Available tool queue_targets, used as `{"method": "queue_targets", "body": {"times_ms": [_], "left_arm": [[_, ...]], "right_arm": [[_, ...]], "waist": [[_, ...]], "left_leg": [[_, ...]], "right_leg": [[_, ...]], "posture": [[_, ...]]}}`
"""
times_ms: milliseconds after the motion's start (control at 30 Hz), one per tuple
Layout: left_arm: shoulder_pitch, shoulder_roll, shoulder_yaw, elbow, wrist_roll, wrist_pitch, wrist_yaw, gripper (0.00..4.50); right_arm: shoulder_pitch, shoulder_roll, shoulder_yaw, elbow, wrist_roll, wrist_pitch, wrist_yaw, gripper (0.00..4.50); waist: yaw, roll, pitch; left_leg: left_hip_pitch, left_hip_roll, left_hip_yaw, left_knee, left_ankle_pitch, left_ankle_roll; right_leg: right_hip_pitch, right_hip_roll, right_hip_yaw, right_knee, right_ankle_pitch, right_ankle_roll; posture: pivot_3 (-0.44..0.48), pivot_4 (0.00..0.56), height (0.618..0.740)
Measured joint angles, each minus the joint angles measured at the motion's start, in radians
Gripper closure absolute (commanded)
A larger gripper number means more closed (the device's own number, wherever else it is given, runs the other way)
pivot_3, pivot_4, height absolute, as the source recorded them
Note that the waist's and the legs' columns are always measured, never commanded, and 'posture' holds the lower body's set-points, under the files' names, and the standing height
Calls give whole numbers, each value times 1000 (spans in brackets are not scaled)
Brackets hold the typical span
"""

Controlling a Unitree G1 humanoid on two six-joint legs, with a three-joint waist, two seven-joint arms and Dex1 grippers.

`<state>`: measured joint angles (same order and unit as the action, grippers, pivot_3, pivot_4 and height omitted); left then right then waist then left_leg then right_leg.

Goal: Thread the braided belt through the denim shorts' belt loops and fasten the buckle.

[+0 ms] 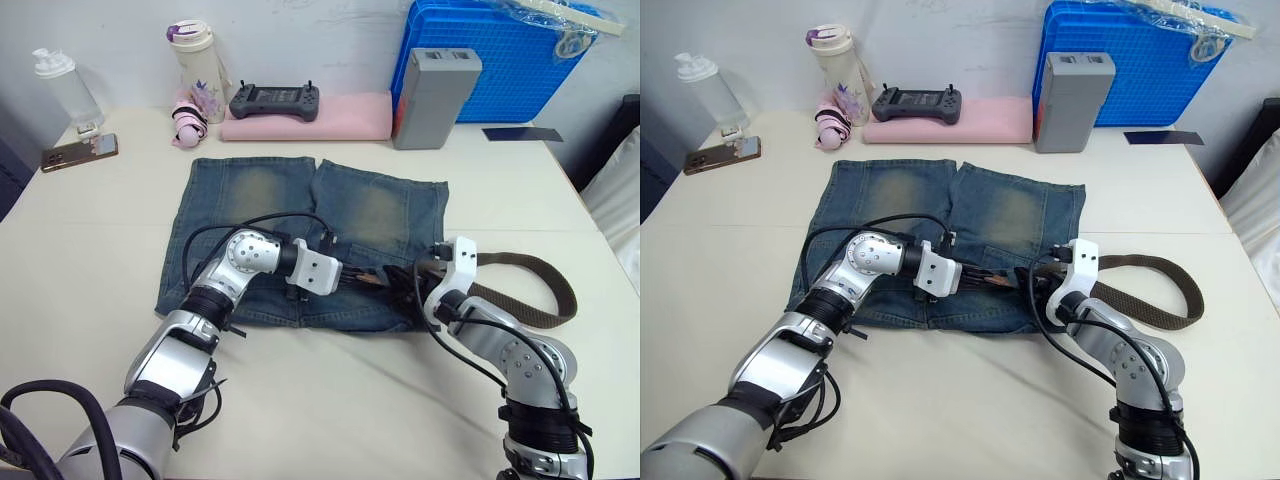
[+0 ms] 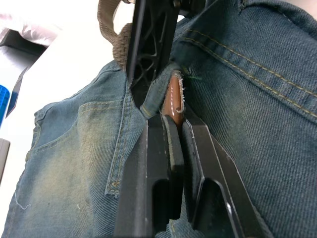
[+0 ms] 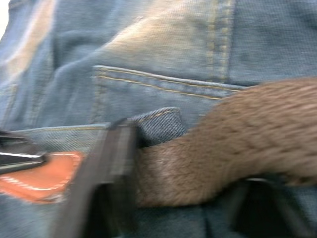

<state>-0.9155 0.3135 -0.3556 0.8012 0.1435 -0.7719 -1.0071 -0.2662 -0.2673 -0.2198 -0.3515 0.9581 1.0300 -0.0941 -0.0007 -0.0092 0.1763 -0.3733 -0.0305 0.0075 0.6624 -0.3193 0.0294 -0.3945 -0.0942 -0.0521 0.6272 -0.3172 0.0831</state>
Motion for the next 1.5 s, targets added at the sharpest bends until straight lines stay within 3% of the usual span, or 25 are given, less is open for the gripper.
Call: {"method": "queue_targets", "body": {"times_ms": [33, 67, 167, 300, 367, 500, 600, 733, 833, 967, 1000, 1133, 1300, 1500], "left_arm": [[0, 0, -3, -8, 0, 6, -1, 4500], [0, 1, -4, -12, -1, 9, -2, 4500], [3, 19, -3, -43, -7, 23, -11, 4500], [3, 27, 1, -55, -11, 42, -16, 4500], [4, 30, 1, -70, -16, 51, -22, 4500], [6, 41, 1, -102, -28, 73, -37, 4500], [10, 44, 1, -147, -38, 93, -54, 4500], [16, 51, 1, -218, -45, 126, -71, 4500], [17, 52, 0, -253, -43, 137, -71, 4500], [17, 52, -7, -275, -31, 138, -62, 4500], [17, 50, -10, -277, -23, 137, -56, 4500], [17, 52, -22, -277, -9, 132, -54, 4500], [29, 115, -24, -322, -13, 139, -80, 4500], [123, 263, 16, -437, -65, 155, -112, 4500]], "right_arm": [[5, -20, -26, -15, 46, 27, 4, 175], [10, -44, -36, -31, 70, 43, 10, 64], [53, -278, -70, -183, 152, 101, 152, 64], [105, -475, -27, -393, 132, 63, 355, 64], [153, -599, 96, -475, -3, -34, 478, 64], [212, -785, 367, -470, -445, -333, 604, 64], [212, -803, 517, -393, -743, -566, 624, 64], [185, -737, 601, -286, -973, -670, 592, 64], [177, -688, 622, -264, -1054, -682, 587, 839], [196, -650, 640, -256, -1121, -685, 587, 2424], [201, -626, 642, -246, -1136, -681, 592, 3012], [201, -568, 643, -221, -1156, -654, 604, 4445], [205, -523, 605, -211, -1160, -618, 608, 4445], [306, -557, 430, -199, -1148, -600, 623, 4445]], "waist": [[1, 0, 0], [2, 0, 0], [6, 3, 2], [2, 2, 3], [4, 2, 3], [3, 0, 4], [4, -1, 4], [5, -1, 5], [5, -1, 4], [7, -1, 4], [6, -2, 4], [5, -2, 4], [4, -2, 4], [25, -2, 4]], "left_leg": [[-1, 0, 0, 0, 0, 0], [-3, 0, 0, 0, 0, 0], [-10, 0, -1, 2, -1, 2], [-15, 0, -1, 3, -1, 1], [-16, -1, 0, 4, 0, 1], [-16, -5, 1, 6, 2, 4], [-16, -7, 1, 7, 3, 5], [-16, -6, 1, 8, 4, 3], [-15, -6, 0, 10, 4, 2], [-14, -6, 0, 15, 4, 2], [-12, -6, -1, 16, 4, 2], [-9, -6, -2, 17, 3, 3], [-10, -6, -2, 17, 3, 3], [-12, -7, -3, 18, 1, 5]], "right_leg": [[-1, 0, 0, 0, 0, 0], [-2, 0, 0, 0, 0, 0], [-6, 0, -1, -3, 1, 1], [-13, 2, -2, -1, 1, 1], [-14, 2, -2, 0, 1, 2], [-14, 0, 1, -1, 3, 6], [-14, -2, 1, -1, 4, 7], [-14, -2, 1, 0, 4, 8], [-13, -2, 0, -1, 4, 7], [-10, -2, 0, 1, 4, 8], [-6, -2, 0, 1, 5, 9], [-3, -2, 0, 0, 5, 9], [-3, -2, 0, -1, 5, 9], [-3, -3, -1, -1, 5, 9]], "posture": [[0, 150, 725], [0, 150, 725], [0, 150, 725], [0, 150, 725], [0, 150, 725], [0, 150, 725], [0, 150, 725], [0, 150, 725], [0, 150, 725], [0, 150, 725], [0, 150, 725], [0, 150, 725], [0, 150, 725], [0, 150, 725]]}}
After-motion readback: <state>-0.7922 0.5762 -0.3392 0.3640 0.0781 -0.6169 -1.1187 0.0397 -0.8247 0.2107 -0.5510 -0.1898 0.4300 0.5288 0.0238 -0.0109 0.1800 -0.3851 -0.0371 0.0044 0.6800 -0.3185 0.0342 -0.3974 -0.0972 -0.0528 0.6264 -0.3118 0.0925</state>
